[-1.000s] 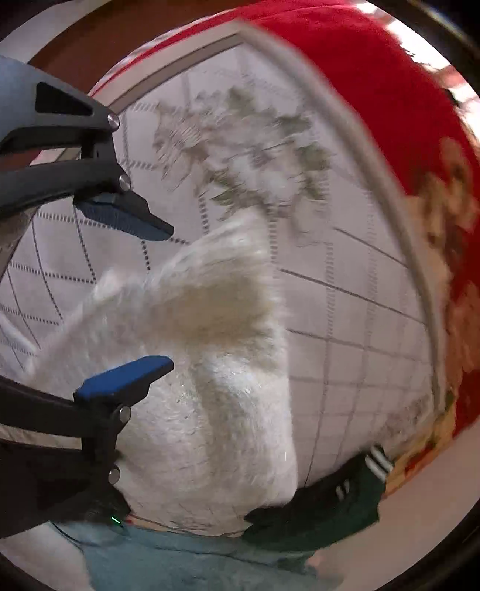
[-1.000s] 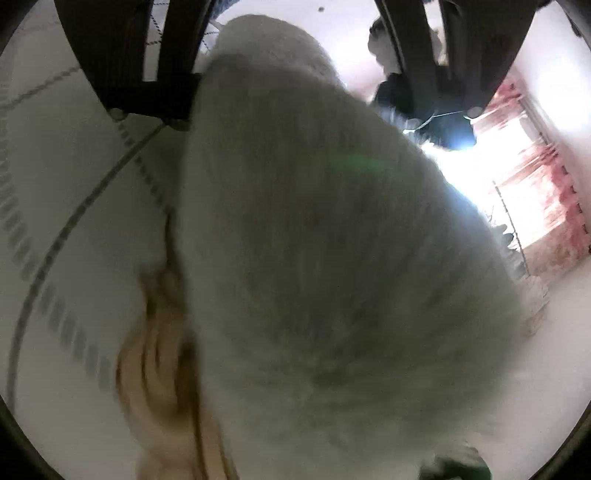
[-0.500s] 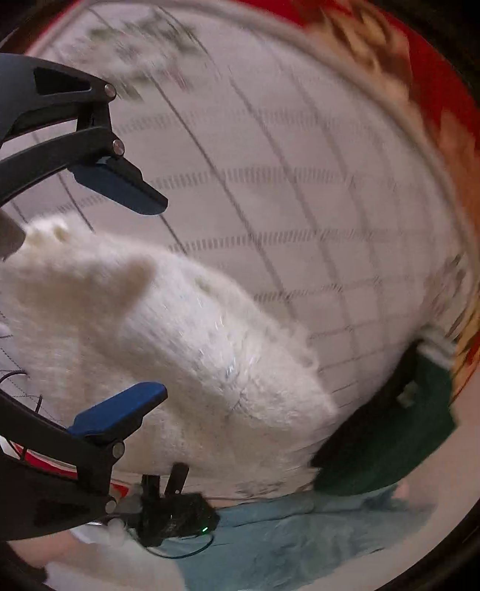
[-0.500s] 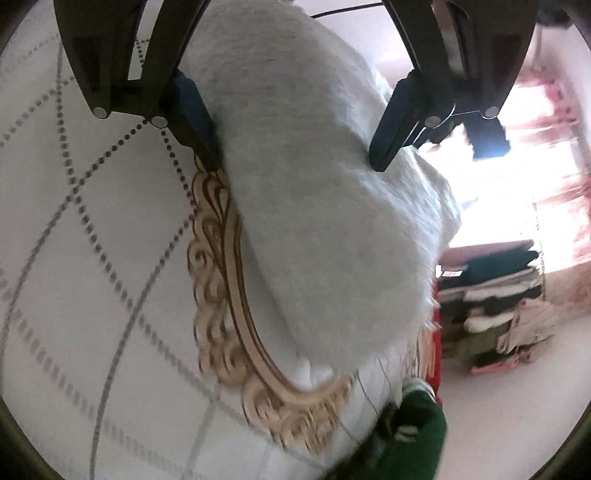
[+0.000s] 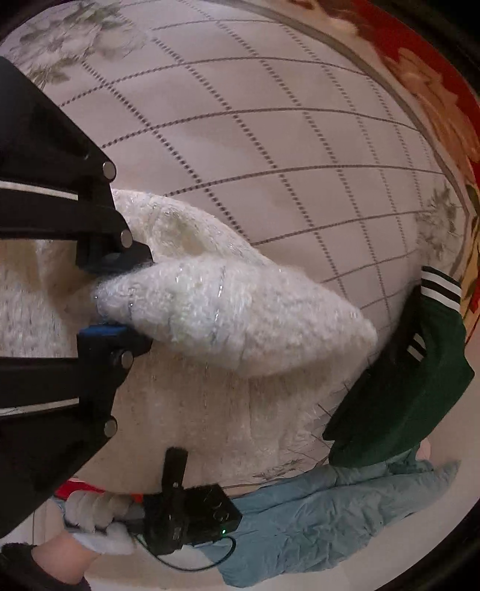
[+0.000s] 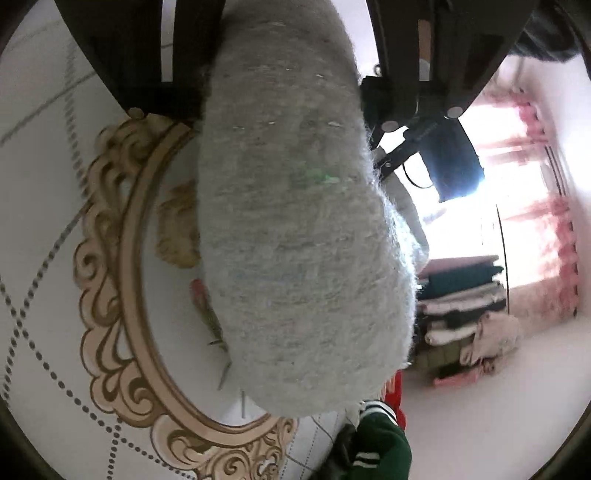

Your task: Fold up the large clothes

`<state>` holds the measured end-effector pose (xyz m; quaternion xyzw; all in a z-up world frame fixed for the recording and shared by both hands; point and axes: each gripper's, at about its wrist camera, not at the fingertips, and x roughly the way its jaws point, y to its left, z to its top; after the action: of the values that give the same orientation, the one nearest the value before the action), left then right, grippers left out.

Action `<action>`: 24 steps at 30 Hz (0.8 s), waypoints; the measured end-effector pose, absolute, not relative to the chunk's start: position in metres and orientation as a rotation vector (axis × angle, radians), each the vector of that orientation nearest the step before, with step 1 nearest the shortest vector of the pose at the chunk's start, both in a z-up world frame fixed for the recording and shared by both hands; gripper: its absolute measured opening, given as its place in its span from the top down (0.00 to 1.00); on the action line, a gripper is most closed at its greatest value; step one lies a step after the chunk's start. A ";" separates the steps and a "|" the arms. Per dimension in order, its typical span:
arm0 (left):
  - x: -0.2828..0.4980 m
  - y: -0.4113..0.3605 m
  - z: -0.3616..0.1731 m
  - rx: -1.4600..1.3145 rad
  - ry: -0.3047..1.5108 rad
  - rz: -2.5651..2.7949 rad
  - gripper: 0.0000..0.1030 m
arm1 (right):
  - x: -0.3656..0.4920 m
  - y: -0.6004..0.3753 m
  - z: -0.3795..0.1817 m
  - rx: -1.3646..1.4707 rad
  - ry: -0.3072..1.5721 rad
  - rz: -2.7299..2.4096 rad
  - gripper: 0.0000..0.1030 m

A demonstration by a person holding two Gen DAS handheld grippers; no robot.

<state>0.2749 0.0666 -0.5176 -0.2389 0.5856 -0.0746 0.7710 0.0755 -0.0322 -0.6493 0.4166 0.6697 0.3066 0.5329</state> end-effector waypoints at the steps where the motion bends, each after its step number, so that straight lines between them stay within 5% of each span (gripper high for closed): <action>1: 0.279 0.069 -0.516 -0.521 1.268 -0.163 0.84 | 0.076 -0.031 -0.644 1.023 1.591 0.730 0.54; 13: 0.334 0.107 -0.406 -0.489 1.094 -0.168 0.84 | 0.123 -0.012 -0.534 1.090 1.427 0.818 0.56; 24: 0.471 0.134 -0.298 -0.408 0.954 -0.159 0.85 | 0.287 0.008 -0.427 1.125 1.262 0.934 0.56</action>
<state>0.4708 0.1341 -0.2983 -0.1947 0.4555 -0.0759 0.8653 0.2872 0.0081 -0.4273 0.4790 0.5375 0.3978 0.5687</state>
